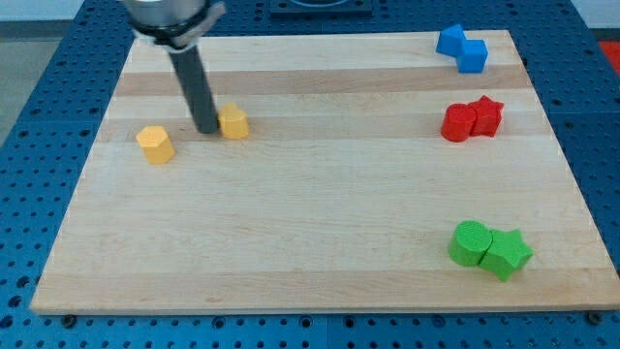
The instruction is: Place the yellow blocks to the center
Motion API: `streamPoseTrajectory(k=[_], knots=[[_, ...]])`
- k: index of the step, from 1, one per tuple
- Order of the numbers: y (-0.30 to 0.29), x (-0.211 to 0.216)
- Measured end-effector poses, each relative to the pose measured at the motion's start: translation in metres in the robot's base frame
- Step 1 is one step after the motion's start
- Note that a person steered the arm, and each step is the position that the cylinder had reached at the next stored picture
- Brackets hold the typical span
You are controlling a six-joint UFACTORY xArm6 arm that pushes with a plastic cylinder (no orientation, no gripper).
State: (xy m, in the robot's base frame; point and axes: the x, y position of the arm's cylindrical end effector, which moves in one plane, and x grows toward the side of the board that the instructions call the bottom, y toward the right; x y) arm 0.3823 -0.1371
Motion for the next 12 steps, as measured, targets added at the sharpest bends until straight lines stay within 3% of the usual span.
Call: streamPoseTrajectory(k=[1,3,5,7,8,10,11,12], knots=[[0.035,0.000],[0.046,-0.049],[0.089,-0.033],[0.083,-0.030],[0.007,-0.057],[-0.123,-0.002],[-0.117,0.050],[-0.074,0.056]])
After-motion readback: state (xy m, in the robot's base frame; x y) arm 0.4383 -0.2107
